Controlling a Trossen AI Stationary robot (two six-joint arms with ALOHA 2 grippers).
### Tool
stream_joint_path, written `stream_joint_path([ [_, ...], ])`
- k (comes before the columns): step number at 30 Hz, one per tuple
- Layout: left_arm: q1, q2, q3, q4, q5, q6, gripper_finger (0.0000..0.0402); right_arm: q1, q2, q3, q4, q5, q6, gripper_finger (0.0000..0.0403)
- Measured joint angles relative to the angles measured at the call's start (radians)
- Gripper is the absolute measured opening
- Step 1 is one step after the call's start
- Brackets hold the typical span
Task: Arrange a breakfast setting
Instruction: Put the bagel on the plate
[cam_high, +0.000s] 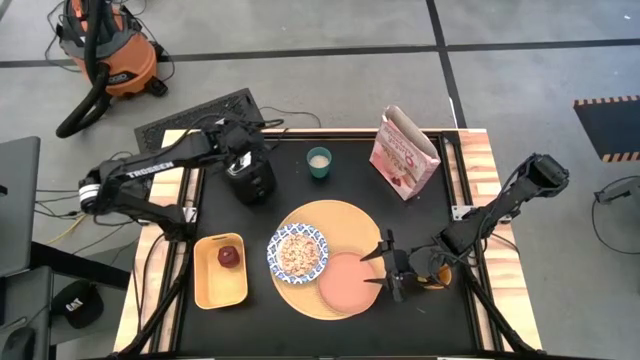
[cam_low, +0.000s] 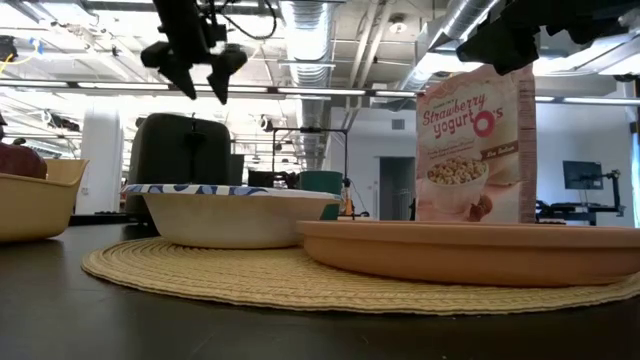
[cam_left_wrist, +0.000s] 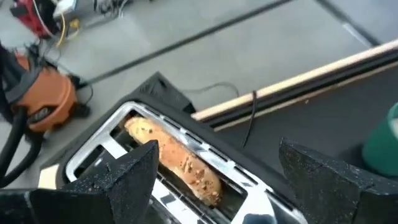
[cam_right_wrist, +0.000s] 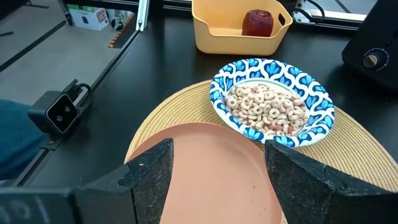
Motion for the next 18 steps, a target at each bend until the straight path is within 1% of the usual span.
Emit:
stream_joint_path([
  [6,0.060,0.029,0.000,-0.070,0.002,-0.052,0.0316,0.000,0.000,0.000,0.000,0.002,0.000,0.0279],
  [16,0.122,0.042,0.000,-0.083,0.007,-0.097,0.0316,0.000,0.000,0.000,0.001,0.002,0.000,0.0279],
  [18,0.132,0.043,0.000,-0.083,0.026,-0.100,0.0316,0.000,0.000,0.000,0.004,0.002,0.001,0.0279],
])
